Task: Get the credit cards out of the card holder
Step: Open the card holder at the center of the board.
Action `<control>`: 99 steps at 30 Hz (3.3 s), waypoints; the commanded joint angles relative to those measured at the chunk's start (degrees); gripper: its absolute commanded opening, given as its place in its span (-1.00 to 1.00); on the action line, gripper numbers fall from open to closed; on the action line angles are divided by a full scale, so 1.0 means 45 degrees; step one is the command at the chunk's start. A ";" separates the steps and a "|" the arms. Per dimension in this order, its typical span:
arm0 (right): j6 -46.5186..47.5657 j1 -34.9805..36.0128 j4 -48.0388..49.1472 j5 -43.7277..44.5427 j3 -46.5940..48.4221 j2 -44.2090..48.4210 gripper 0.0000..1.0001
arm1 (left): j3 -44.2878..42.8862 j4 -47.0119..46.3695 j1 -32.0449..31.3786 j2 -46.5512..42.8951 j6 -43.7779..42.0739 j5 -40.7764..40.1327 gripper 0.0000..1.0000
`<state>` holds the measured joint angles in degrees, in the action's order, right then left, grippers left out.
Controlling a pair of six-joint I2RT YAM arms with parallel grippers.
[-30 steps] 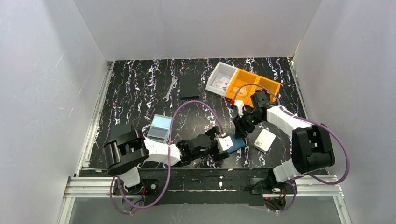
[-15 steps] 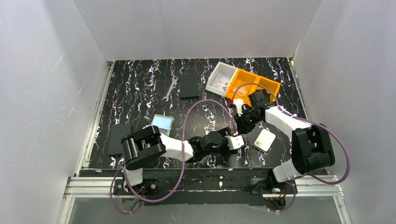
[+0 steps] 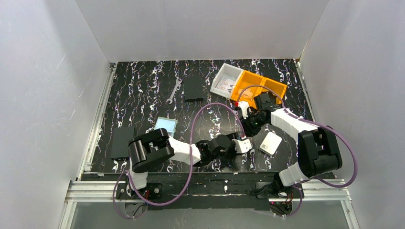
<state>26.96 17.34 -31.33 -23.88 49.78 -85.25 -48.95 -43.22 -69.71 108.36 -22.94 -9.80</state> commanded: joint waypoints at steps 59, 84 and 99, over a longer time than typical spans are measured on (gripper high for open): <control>0.0534 0.0379 -0.0119 -0.0621 -0.0014 0.0529 -0.57 | 0.0969 0.2645 0.3065 -0.2637 0.9820 -0.1272 -1.00; -0.2748 0.1224 0.1615 -0.5436 0.1428 -0.4295 0.49 | 0.2975 0.1542 0.3593 -0.3866 1.6651 -0.0403 -1.00; -0.3821 0.1152 0.2456 -0.3249 0.1313 -0.4804 -0.38 | 0.3226 0.1313 0.3583 -0.4849 1.4736 0.0004 -0.58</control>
<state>8.91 22.46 -20.56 -46.57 56.21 -105.27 -35.09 -37.65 -53.45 92.86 51.31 -9.89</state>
